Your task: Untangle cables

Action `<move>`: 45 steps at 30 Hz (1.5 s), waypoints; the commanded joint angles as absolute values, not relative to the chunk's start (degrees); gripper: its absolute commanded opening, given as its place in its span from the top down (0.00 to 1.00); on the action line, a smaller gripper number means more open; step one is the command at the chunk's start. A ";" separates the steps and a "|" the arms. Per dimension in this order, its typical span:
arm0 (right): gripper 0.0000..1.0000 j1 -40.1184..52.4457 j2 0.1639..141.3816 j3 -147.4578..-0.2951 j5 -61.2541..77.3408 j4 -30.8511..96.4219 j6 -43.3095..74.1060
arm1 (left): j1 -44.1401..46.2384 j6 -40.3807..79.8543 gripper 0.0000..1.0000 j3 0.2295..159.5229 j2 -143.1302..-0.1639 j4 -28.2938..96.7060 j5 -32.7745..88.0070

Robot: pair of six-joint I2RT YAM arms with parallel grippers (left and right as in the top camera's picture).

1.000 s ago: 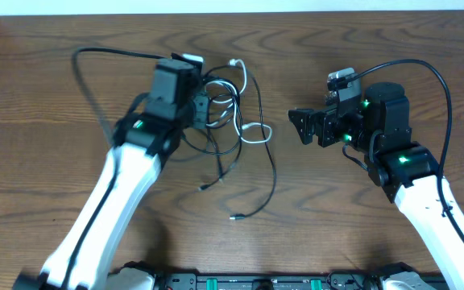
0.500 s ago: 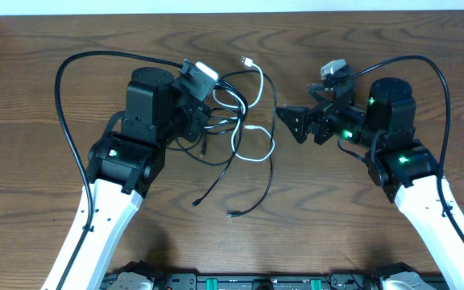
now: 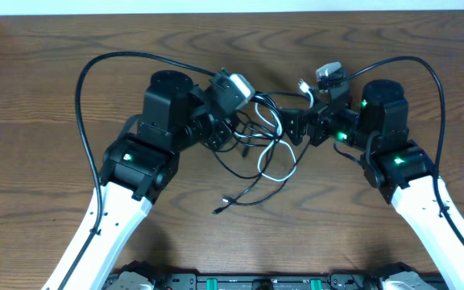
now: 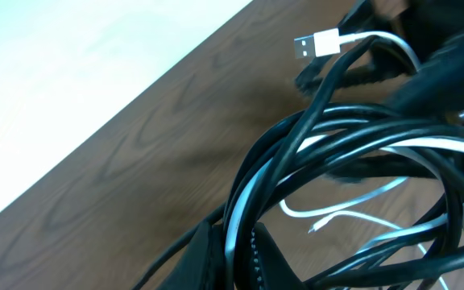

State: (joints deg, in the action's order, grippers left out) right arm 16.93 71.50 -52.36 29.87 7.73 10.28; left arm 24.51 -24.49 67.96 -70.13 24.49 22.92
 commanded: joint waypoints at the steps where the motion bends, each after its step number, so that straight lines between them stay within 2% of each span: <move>1: 0.01 17.56 73.73 -52.71 18.76 10.50 10.68 | 25.69 -25.28 0.93 68.49 -68.60 23.40 25.10; 6: 0.02 17.56 76.99 -52.71 12.71 13.06 10.66 | 25.74 -25.28 0.93 68.49 -66.28 23.38 23.46; 14: 0.02 16.84 79.13 -52.71 2.00 20.01 10.76 | 25.74 -25.23 0.93 68.49 -60.51 23.44 9.72; 24: 0.01 13.41 79.13 -52.71 1.04 22.94 18.02 | 25.74 -24.95 0.93 68.49 -56.42 23.49 1.89; 37: 0.04 13.43 78.52 -52.71 29.43 8.67 11.88 | 25.71 -24.80 0.93 68.49 -57.34 24.86 1.80; 45: 0.06 13.45 76.07 -52.71 42.52 2.94 10.59 | 25.69 -22.74 0.92 68.49 -58.67 25.39 -7.35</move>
